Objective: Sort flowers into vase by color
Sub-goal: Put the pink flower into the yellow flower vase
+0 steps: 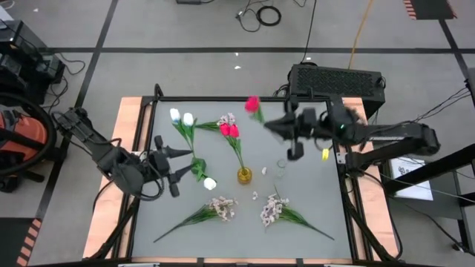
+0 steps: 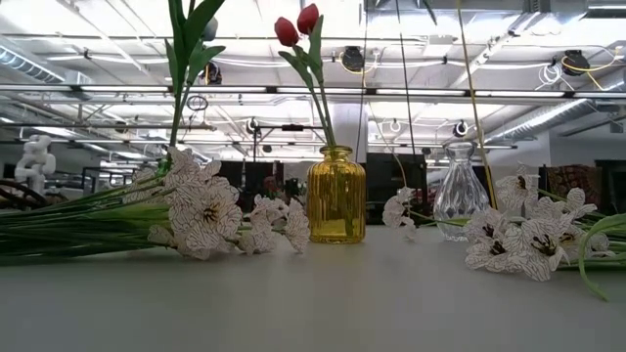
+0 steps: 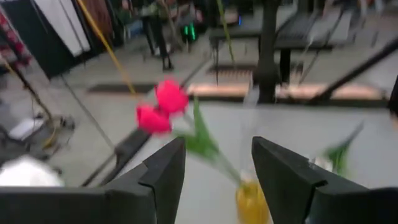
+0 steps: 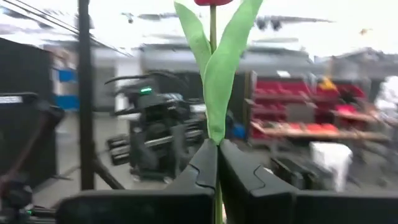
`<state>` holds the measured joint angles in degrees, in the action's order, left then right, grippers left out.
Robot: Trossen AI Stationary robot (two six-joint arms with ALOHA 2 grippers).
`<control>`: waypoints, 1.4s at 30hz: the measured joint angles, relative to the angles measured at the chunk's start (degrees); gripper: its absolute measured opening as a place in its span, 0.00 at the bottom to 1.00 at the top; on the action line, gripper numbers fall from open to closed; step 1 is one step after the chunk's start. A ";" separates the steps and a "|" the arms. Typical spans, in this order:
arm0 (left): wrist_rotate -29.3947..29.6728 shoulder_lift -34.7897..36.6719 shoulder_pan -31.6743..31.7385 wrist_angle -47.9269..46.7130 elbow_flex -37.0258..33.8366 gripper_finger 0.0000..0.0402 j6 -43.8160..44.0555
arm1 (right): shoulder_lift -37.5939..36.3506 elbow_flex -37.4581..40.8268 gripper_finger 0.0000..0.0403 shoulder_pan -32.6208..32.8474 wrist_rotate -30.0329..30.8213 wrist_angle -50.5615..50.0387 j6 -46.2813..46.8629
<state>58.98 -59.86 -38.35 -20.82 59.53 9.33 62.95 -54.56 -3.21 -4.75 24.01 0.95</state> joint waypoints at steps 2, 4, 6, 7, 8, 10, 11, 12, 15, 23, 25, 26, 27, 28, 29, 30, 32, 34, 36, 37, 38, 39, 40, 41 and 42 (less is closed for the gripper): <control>-0.02 -0.34 0.78 7.48 0.04 0.48 -5.98 | 2.85 2.56 0.00 2.83 0.15 8.83 -1.14; -0.97 -1.19 1.95 13.94 0.04 0.48 -11.54 | 5.72 4.77 0.00 5.36 0.18 15.91 -2.36; -4.57 -2.35 3.69 19.31 0.04 0.48 -15.63 | 8.67 5.38 0.00 7.38 0.13 20.57 -3.31; -7.01 -3.08 4.65 21.62 0.04 0.48 -16.82 | 10.00 5.42 0.00 8.20 0.13 22.23 -3.86; -9.33 -3.87 5.66 23.79 0.04 0.48 -17.32 | 11.24 5.44 0.00 9.01 0.16 23.54 -4.32; -13.29 -5.49 7.49 26.69 0.04 0.48 -17.27 | 14.14 5.50 0.00 10.33 0.20 27.25 -4.56; -14.65 -6.41 8.19 27.65 0.04 0.48 -17.19 | 15.60 5.50 0.00 10.94 0.20 28.95 -4.61; -15.49 -7.26 8.73 28.27 0.04 0.48 -17.19 | 16.92 5.50 0.00 11.59 0.22 29.99 -4.73; -16.00 -9.35 9.45 29.47 0.04 0.48 -17.16 | 21.11 5.50 0.00 13.05 0.21 32.56 -6.01; -14.95 -10.22 6.59 28.83 0.04 0.48 -15.76 | 34.15 5.50 0.00 13.80 0.22 49.27 -8.79; -14.28 -10.00 5.03 28.25 0.04 0.48 -15.74 | 36.04 5.50 0.00 13.27 0.10 51.43 -8.90; -13.88 -9.83 4.30 27.87 0.04 0.48 -15.74 | 36.90 5.50 0.00 12.96 0.04 51.98 -8.49; -13.43 -9.81 3.56 27.54 0.04 0.48 -15.78 | 37.73 5.50 0.00 12.63 0.15 52.35 -8.08; -13.05 -9.81 2.88 27.37 0.04 0.48 -15.87 | 38.32 5.50 0.00 12.48 0.20 52.65 -7.89; -12.66 -9.81 2.27 27.35 0.04 0.48 -16.06 | 38.65 5.52 0.00 12.24 0.36 52.66 -7.85; -12.24 -9.81 1.67 27.30 0.02 0.48 -16.19 | 38.95 5.52 0.00 12.10 0.36 52.99 -7.81; -11.92 -9.69 0.77 27.34 0.02 0.48 -16.57 | 39.26 5.52 0.00 11.83 0.31 53.17 -7.81; -11.66 -9.54 0.06 27.35 0.02 0.48 -17.58 | 39.99 5.52 0.00 11.58 0.11 53.14 -8.00; -10.99 -9.53 -0.26 27.35 0.02 0.48 -17.67 | 40.22 5.99 0.00 11.01 0.26 52.74 -8.11; -10.58 -9.53 -0.44 27.32 0.02 0.48 -17.69 | 40.22 6.44 0.00 10.64 0.30 52.75 -8.03; -10.32 -9.53 -0.44 27.34 0.02 0.48 -17.69 | 40.22 6.87 0.00 10.35 0.43 53.01 -7.81; -10.16 -9.53 -0.44 27.32 0.02 0.48 -17.69 | 40.19 7.50 0.00 10.03 0.58 53.35 -7.60; -10.08 -9.53 -0.44 27.32 0.02 0.48 -17.69 | 40.18 8.14 0.00 9.81 0.90 53.94 -7.39; -10.08 -9.53 -0.44 27.32 0.02 0.48 -17.71 | 40.21 8.80 0.00 9.63 1.30 54.92 -7.25; -10.06 -9.53 -0.44 27.30 0.02 0.48 -17.71 | 40.22 9.37 0.00 9.56 1.78 56.10 -7.15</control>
<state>48.92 -69.38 -38.79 6.49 59.55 -8.38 103.18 -45.19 6.35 -2.97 80.11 -6.20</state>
